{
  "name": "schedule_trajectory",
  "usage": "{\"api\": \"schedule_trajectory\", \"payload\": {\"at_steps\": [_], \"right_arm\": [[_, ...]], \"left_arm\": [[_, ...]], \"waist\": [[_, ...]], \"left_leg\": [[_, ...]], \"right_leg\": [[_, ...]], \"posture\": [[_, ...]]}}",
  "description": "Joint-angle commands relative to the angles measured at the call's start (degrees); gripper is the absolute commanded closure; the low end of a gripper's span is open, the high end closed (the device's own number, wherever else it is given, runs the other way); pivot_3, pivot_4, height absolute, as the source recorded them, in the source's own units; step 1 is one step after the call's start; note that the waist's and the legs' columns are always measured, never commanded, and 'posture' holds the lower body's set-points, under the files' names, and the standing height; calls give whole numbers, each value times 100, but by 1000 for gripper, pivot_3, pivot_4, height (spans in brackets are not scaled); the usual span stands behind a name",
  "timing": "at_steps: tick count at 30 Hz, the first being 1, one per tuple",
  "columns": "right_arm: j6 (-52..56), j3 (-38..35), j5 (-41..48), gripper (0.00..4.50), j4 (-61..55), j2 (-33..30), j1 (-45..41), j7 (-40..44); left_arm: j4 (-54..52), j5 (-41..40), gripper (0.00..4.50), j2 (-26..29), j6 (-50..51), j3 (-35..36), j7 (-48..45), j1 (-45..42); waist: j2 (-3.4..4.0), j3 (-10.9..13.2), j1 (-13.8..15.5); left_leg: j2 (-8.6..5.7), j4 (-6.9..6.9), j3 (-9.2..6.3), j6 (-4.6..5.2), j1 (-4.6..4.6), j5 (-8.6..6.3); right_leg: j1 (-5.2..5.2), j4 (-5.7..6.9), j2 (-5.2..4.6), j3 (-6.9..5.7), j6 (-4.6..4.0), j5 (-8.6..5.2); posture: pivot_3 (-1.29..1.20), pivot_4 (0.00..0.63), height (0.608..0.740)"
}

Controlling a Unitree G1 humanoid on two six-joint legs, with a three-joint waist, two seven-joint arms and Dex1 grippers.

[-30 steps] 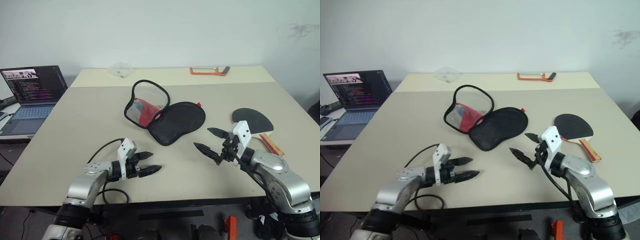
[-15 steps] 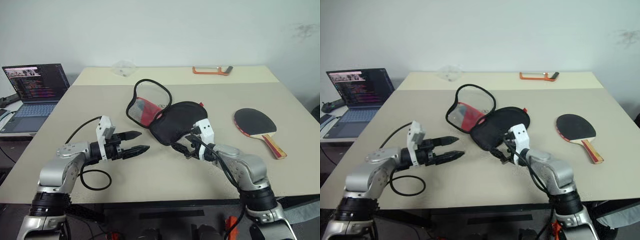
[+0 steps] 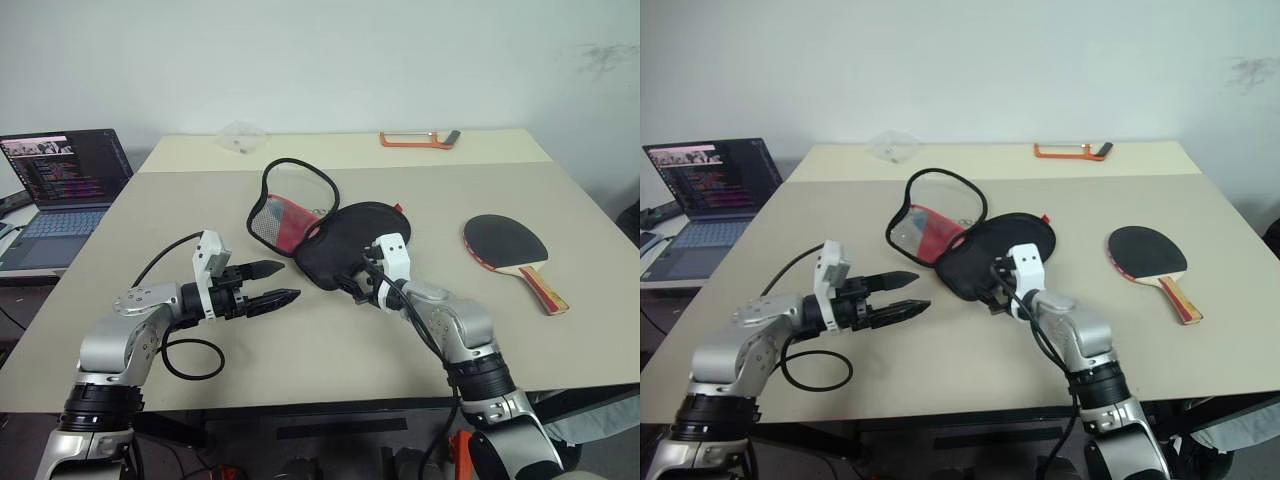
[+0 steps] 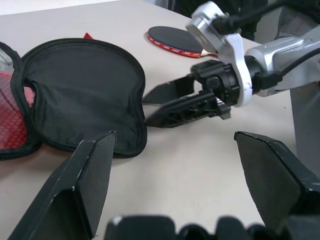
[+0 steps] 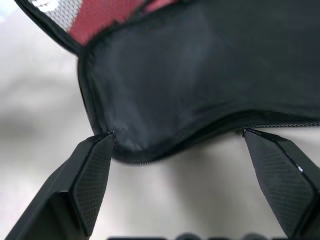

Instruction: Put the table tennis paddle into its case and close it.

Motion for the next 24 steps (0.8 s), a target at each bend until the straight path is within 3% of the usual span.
{"api": "schedule_trajectory", "payload": {"at_steps": [1,6,7,10,20,24], "right_arm": [[-269,-95,-19,0,149,196,-169,7],[-293,-75,-102,0,392,293,-217,27],[-291,-91,-104,179,417,305,-220,23],[-273,-204,-52,946,482,369,-237,3],[-255,-715,101,4484,656,674,-274,-185],[-209,-786,111,4484,641,677,-299,-169]], "left_arm": [[-136,-87,364,-20,-28,126,46,-63],[-154,-86,364,-19,-26,123,72,-56],[-158,-84,334,-24,-29,120,84,-52],[-171,-79,322,-43,-37,107,112,-41],[-125,-37,322,-13,-78,102,79,-19],[-85,-16,322,7,-100,99,49,-10]], "waist": [[0,0,-2],[0,0,-6],[0,0,-5],[1,0,-5],[2,1,-7],[2,1,-9]], "left_leg": [[0,0,0,0,0,0],[0,0,1,0,0,0],[0,0,0,0,0,0],[1,0,0,0,0,0],[0,0,1,0,0,0],[0,0,1,0,0,0]], "right_leg": [[-3,0,0,0,0,0],[-5,1,0,1,0,0],[-5,1,0,1,0,0],[-4,2,0,1,0,0],[-4,4,0,2,0,0],[-5,4,0,2,0,0]], "posture": [[0,150,740],[0,150,740],[0,150,740],[0,150,740],[0,150,740],[0,150,740]]}}
